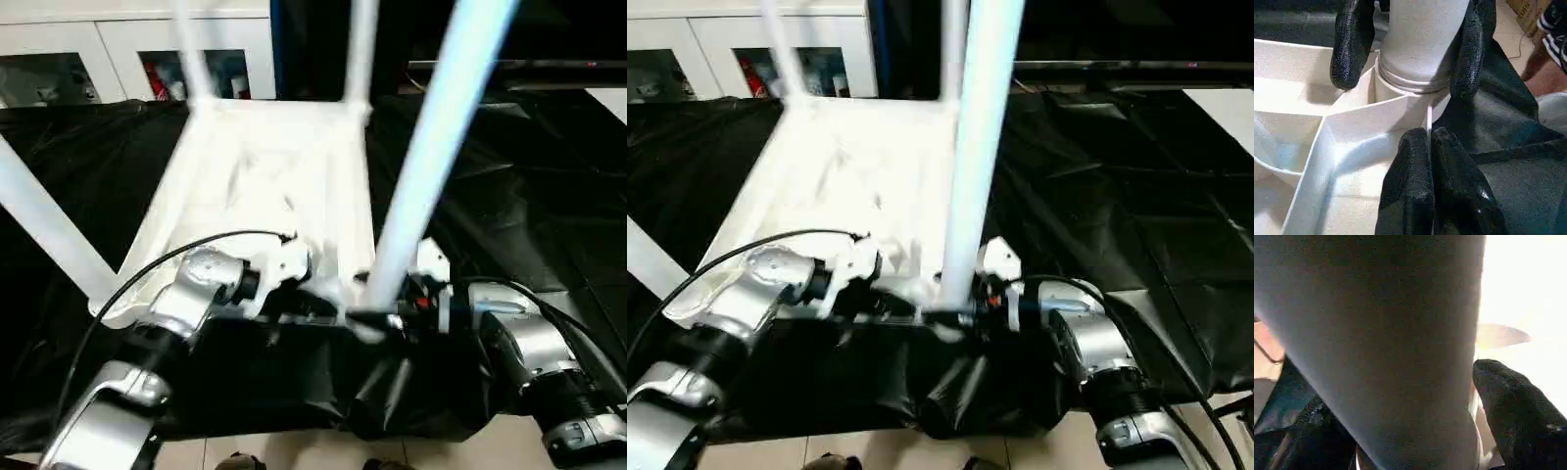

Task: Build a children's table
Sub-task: Rotate leg to tighten

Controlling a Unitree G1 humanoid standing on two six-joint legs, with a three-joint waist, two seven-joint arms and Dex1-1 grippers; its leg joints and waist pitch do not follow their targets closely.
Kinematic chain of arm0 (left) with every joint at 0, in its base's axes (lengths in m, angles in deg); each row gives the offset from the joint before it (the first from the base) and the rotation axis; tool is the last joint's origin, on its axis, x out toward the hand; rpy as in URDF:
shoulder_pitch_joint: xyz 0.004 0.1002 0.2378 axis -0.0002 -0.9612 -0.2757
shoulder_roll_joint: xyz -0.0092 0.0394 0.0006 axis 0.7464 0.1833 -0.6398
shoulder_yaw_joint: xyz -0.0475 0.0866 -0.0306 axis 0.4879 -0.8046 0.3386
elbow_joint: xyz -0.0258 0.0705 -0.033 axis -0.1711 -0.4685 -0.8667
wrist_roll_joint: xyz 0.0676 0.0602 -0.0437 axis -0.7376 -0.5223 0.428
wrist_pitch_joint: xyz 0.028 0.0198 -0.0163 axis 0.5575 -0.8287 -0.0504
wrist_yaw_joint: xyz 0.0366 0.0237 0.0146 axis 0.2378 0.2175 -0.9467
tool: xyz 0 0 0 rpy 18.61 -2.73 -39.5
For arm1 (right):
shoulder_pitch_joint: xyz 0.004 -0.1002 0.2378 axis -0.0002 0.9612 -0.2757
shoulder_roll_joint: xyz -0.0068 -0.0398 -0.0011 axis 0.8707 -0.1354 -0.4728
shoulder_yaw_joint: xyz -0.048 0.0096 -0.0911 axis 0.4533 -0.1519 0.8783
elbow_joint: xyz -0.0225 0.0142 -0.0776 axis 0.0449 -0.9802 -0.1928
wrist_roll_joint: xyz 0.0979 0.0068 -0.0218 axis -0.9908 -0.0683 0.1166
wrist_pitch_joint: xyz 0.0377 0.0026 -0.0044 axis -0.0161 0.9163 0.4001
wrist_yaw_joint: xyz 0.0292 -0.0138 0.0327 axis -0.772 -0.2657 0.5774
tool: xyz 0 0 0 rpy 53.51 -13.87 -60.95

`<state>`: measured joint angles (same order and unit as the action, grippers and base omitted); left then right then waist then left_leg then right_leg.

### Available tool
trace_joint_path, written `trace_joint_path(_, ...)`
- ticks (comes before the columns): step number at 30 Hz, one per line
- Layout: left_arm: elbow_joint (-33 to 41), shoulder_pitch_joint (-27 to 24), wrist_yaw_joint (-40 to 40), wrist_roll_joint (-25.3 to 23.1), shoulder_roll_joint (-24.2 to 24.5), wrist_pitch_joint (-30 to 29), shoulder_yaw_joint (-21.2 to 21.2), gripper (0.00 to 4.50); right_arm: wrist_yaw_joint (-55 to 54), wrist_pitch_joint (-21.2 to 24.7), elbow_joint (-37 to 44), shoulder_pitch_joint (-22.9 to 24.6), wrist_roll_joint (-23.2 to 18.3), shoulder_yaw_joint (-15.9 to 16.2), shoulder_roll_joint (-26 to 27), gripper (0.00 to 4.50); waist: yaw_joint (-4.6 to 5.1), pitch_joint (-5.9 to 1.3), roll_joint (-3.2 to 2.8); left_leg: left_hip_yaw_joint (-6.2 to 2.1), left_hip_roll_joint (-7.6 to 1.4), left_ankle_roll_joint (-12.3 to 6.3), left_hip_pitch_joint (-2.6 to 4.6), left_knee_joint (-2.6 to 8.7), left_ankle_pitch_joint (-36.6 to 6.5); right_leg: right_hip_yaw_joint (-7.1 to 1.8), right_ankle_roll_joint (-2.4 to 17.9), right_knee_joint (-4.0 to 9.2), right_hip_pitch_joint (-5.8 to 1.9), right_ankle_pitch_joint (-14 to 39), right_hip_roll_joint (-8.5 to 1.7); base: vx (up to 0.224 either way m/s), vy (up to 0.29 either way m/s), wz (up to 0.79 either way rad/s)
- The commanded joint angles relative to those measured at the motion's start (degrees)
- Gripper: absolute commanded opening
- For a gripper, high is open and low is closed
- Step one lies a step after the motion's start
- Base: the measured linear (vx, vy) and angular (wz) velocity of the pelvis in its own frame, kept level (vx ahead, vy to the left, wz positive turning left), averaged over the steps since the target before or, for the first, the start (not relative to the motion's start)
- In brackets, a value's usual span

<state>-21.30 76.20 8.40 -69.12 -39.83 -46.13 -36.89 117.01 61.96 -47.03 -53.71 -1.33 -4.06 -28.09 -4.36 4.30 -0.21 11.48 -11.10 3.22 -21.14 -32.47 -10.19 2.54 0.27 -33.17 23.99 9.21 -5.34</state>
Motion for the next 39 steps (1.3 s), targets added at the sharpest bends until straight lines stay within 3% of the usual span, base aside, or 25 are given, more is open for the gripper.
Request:
trace_joint_path(1,0.7,-1.0,1.7,0.7,0.6,-0.7,-1.0,0.00,1.0,1.0,0.7,-0.5,-0.6,-0.1,-0.3,3.28,-0.14,-3.78,0.83,-0.47,-2.38,-4.92,0.61,3.51,-11.0,-1.78,14.9,2.81,-2.95,12.0,-2.74,0.000,0.000,0.00)
trace_joint_path(5,1.4,-1.1,1.3,1.0,0.8,-1.2,-0.8,0.00,1.8,1.4,0.4,-0.6,-0.9,0.5,0.8,2.90,-0.05,-3.87,0.92,-0.38,-2.24,-5.54,0.55,3.25,-8.8,-1.71,15.7,2.42,-3.04,8.2,-2.59,0.000,0.000,0.00)
trace_joint_path(11,0.8,-0.8,-3.5,0.7,-1.2,-1.0,0.3,0.00,-1.1,1.9,1.7,1.2,-0.3,0.4,1.6,2.65,-0.08,-3.94,0.73,-0.36,-2.21,-5.35,0.68,3.18,-9.1,-1.72,15.9,2.54,-3.10,8.5,-2.55,0.000,0.000,0.00)
trace_joint_path(12,-0.8,-0.1,-6.4,0.0,-2.1,-0.6,0.7,0.00,-4.9,1.8,0.6,1.3,1.2,0.1,2.4,2.63,-0.05,-4.07,0.19,-0.41,-2.23,-5.16,0.70,3.14,-9.1,-1.74,16.0,2.46,-3.04,8.5,-2.59,0.000,0.000,0.00)
trace_joint_path(14,-5.1,1.9,-14.7,-1.8,-5.1,0.4,2.0,0.00,-19.0,1.3,-4.1,0.9,5.9,-1.8,5.7,2.62,0.44,-3.74,0.23,-0.39,-2.00,-3.69,0.72,3.38,-11.7,-1.78,15.2,3.17,-2.78,11.7,-2.44,0.000,0.000,0.00)
trace_joint_path(15,-6.6,2.8,-18.1,-2.4,-6.6,0.2,2.2,0.00,-25.4,1.9,-5.8,1.0,6.5,-3.4,7.8,2.61,1.08,-3.54,0.27,-0.79,-1.68,-0.87,0.85,3.78,-16.1,-1.69,12.8,3.91,-2.87,19.8,-2.70,0.000,0.000,0.00)
trace_joint_path(17,-7.3,3.2,-20.0,-2.9,-7.3,0.3,2.4,0.00,-27.9,1.9,-6.4,1.0,6.6,-4.0,8.7,2.61,1.62,-3.41,0.53,-1.28,-1.55,0.37,0.77,4.09,-18.5,-1.57,9.7,4.55,-3.02,26.8,-2.85,-0.054,0.007,-0.08)
trace_joint_path(18,-9.0,4.4,-23.8,-3.2,-8.7,0.2,3.1,0.00,-33.6,1.1,-8.1,0.6,6.8,-5.5,10.8,2.60,1.70,-3.39,-0.16,-1.44,-1.55,0.49,0.88,4.15,-19.1,-1.57,9.2,4.64,-2.94,27.6,-2.92,0.000,0.000,0.00)
trace_joint_path(19,-10.0,5.0,-25.5,-3.1,-9.4,0.0,3.6,0.00,-36.7,0.7,-9.1,0.4,6.9,-6.3,12.0,2.60,2.23,-3.21,0.24,-1.32,-1.38,0.46,1.54,4.07,-22.0,-1.49,8.3,5.40,-2.13,30.5,-2.66,0.000,0.000,0.00)
trace_joint_path(20,-10.0,5.0,-25.5,-3.1,-9.4,0.0,3.6,0.00,-36.7,0.7,-9.1,0.4,6.9,-6.3,12.0,2.59,2.23,-3.21,0.24,-1.32,-1.38,0.46,1.54,4.07,-22.0,-1.49,8.3,5.40,-2.13,30.5,-2.66,0.000,0.000,0.00)
trace_joint_path(21,-12.4,6.8,-30.0,-3.4,-11.5,0.0,4.3,0.00,-43.9,0.2,-11.4,-0.7,7.1,-7.6,15.2,2.59,2.16,-3.20,-0.73,-1.54,-1.28,0.55,1.58,4.13,-22.2,-1.54,7.9,5.46,-2.17,31.2,-2.80,0.000,0.000,0.00)
trace_joint_path(23,-13.8,7.7,-33.2,-3.7,-13.2,0.1,4.5,0.00,-48.3,-0.5,-13.0,-1.8,7.5,-7.7,17.5,2.59,2.88,-3.24,-0.10,-1.63,-1.17,0.76,1.13,4.30,-22.2,-1.26,7.5,5.43,-2.40,30.1,-2.36,0.000,0.000,0.00)
trace_joint_path(26,-15.1,8.2,-33.9,-4.1,-14.6,0.9,4.3,0.00,-51.5,-0.6,-14.5,-3.3,8.1,-8.3,20.0,2.59,2.83,-3.20,-0.09,-1.46,-1.19,-0.44,1.21,4.23,-21.8,-1.49,7.9,5.53,-2.14,29.0,-2.42,0.000,0.000,0.00)
trace_joint_path(27,-15.0,8.0,-33.4,-4.1,-15.0,1.1,4.2,0.00,-51.0,-1.3,-14.5,-3.9,9.5,-6.8,20.4,2.59,2.96,-3.27,0.33,-1.43,-1.13,-0.81,0.95,4.24,-21.4,-1.44,7.9,5.48,-2.37,28.6,-2.38,0.000,0.000,0.00)
trace_joint_path(28,-14.9,8.0,-32.9,-4.1,-14.9,1.5,4.1,0.00,-49.3,-2.2,-14.3,-4.0,9.8,-5.9,20.4,2.59,2.86,-3.32,0.09,-1.46,-1.18,-1.17,0.85,4.29,-20.7,-1.47,8.0,5.35,-2.51,27.9,-2.47,0.000,0.000,0.00)
trace_joint_path(29,-14.9,8.0,-32.9,-4.1,-14.9,1.5,4.1,0.00,-49.3,-2.2,-14.3,-4.0,9.8,-5.9,20.4,2.59,2.78,-3.34,0.22,-1.33,-1.26,-1.66,1.02,4.19,-20.4,-1.58,8.3,5.34,-2.33,27.1,-2.48,0.000,0.000,0.00)
trace_joint_path(30,-14.7,7.7,-31.7,-4.0,-14.2,2.2,3.9,0.00,-45.8,-4.3,-13.2,-3.9,9.7,-4.9,20.0,2.59,2.83,-3.46,0.64,-1.18,-1.28,-2.12,0.92,4.12,-19.8,-1.65,8.8,5.25,-2.42,25.7,-2.43,0.000,0.000,0.00)
trace_joint_path(31,-14.4,7.4,-30.6,-3.8,-13.6,2.6,3.8,0.00,-43.2,-4.4,-12.5,-3.9,8.2,-5.4,19.7,3.15,2.74,-3.53,0.70,-1.20,-1.26,-2.38,0.86,4.08,-19.2,-1.65,9.0,5.07,-2.58,25.2,-2.49,0.000,0.000,0.00)
trace_joint_path(33,-14.2,7.2,-29.6,-3.5,-13.0,2.9,3.7,0.00,-41.0,-4.3,-11.9,-3.9,6.7,-6.1,19.5,3.29,2.63,-3.55,0.46,-1.13,-1.34,-3.16,0.68,4.04,-18.0,-1.68,9.8,4.85,-2.74,23.4,-2.50,0.000,0.000,0.00)
trace_joint_path(36,-12.9,6.6,-23.7,-1.9,-10.9,3.8,3.6,0.00,-34.0,-6.0,-10.2,-4.0,4.9,-5.8,16.6,3.64,2.34,-3.74,0.65,-1.02,-1.44,-4.12,0.58,3.89,-16.1,-1.71,11.0,4.52,-2.97,20.9,-2.70,0.000,0.000,0.00)
trace_joint_path(39,-11.1,5.7,-18.1,-1.1,-8.7,3.9,3.1,0.00,-23.8,-5.6,-7.4,-3.0,4.3,-2.6,12.2,3.73,1.93,-4.20,0.72,-0.70,-1.58,-5.94,0.56,3.34,-11.5,-1.74,13.8,3.45,-3.12,11.9,-2.54,0.000,0.000,0.00)
